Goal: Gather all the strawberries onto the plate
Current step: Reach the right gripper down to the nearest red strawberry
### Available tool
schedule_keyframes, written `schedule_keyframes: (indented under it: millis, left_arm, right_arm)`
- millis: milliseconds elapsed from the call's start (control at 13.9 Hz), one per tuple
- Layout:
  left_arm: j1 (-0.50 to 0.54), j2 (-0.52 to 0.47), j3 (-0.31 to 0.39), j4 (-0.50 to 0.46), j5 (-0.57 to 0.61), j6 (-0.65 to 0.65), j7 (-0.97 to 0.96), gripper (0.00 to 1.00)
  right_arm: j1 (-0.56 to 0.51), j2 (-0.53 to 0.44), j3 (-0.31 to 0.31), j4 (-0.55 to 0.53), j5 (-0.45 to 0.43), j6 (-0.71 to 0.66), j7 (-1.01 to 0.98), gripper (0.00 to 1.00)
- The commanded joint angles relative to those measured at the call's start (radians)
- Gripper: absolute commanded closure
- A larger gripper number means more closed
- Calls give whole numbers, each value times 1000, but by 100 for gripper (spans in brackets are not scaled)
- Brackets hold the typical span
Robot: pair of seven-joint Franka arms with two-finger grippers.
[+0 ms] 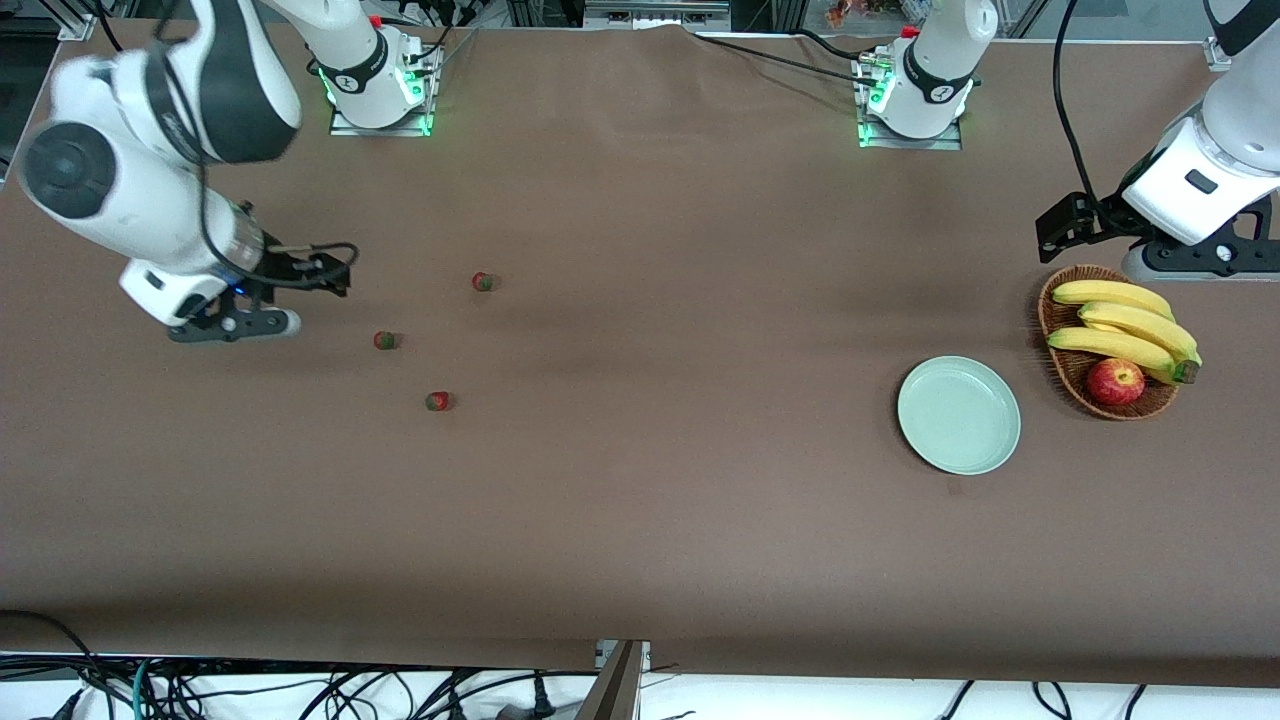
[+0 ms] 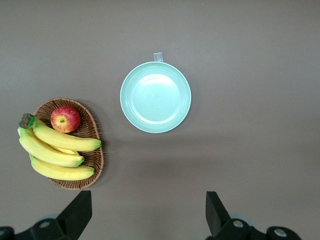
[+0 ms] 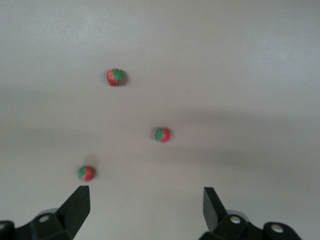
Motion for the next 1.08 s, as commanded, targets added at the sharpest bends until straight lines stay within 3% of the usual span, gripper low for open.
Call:
schedule_keyframes:
  millis: [0, 144, 503, 863, 1007]
  left_arm:
    - [9, -18, -7, -10, -16, -6, -1, 0]
    - [7, -18, -10, -10, -16, -6, -1, 0]
    - [5, -18, -10, -7, -16, -6, 0, 0]
    - [5, -16, -10, -6, -17, -6, -1, 0]
    - [5, -18, -10, -7, -17, -9, -1, 0]
  right_arm:
    - [39, 108, 3, -19, 13, 161, 64, 0]
    - [64, 197, 3, -4, 14, 285, 72, 0]
    - [61, 409, 2, 98, 77, 428, 72, 1]
    - [64, 501, 3, 104, 140, 549, 70, 2]
    - [72, 512, 8, 101, 148, 571, 70, 7]
